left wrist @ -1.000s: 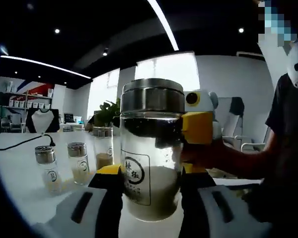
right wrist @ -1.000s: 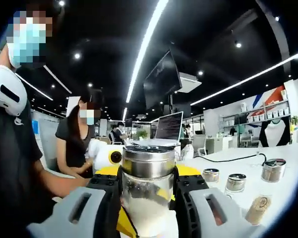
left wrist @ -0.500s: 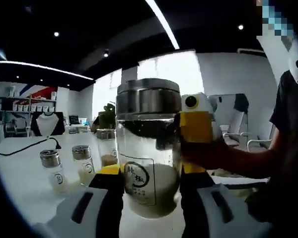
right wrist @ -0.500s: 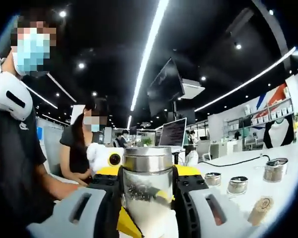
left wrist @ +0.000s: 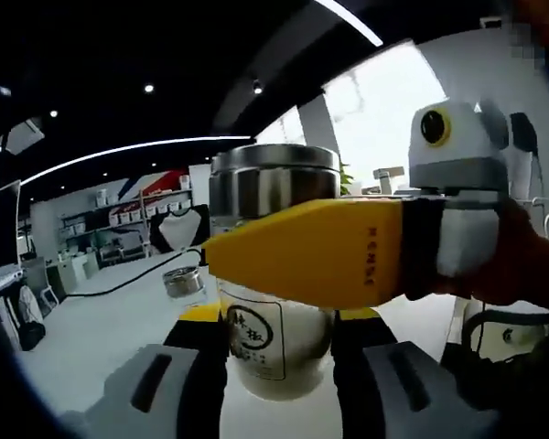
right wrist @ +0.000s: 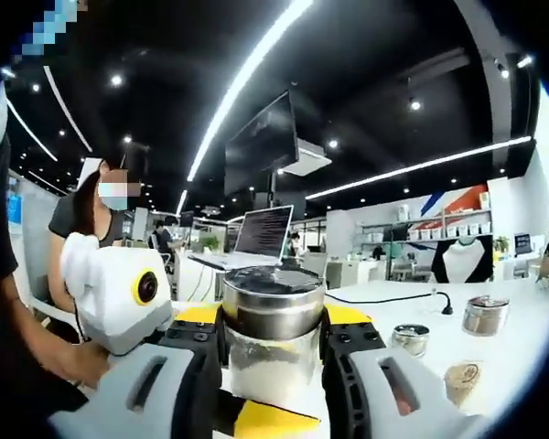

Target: Rotate the seasoning bottle until the label or dispensing opening points toward the visible target arrow and the bottle remains upright within the marked orientation range

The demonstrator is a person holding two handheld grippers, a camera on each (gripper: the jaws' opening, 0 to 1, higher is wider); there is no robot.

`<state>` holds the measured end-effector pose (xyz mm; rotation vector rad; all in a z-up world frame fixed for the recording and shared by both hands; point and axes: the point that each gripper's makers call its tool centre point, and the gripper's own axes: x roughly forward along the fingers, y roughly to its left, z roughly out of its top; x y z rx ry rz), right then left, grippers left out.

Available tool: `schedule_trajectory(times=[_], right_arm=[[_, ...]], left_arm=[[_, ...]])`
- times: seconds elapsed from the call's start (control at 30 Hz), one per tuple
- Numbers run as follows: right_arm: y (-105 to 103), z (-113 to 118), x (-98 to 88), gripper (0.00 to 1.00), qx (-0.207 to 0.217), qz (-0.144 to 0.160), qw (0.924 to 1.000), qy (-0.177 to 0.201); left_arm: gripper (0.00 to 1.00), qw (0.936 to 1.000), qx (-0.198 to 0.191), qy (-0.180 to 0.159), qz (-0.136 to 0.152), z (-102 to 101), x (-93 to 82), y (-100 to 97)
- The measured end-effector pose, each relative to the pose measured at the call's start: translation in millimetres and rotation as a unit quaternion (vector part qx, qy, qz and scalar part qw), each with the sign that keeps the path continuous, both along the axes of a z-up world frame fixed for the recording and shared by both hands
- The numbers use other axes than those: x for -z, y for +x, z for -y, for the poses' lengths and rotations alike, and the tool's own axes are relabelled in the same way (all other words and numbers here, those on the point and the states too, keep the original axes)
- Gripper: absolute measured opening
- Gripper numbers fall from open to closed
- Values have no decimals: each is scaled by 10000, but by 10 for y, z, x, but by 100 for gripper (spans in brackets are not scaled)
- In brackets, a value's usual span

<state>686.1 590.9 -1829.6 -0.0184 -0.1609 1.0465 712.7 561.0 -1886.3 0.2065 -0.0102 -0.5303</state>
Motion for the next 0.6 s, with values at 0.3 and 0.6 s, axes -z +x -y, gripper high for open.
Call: schedule_trajectory(times=[0.3, 0.6], right_arm=[[-12, 129, -31, 38, -187, -41, 9998, 53], [-217, 295, -50, 38, -1126, -274, 9930, 209]], left_arm=[[45, 9923, 1125, -515, -105, 170, -66, -97], [45, 9641, 2397, -1055, -439, 445, -99, -351]])
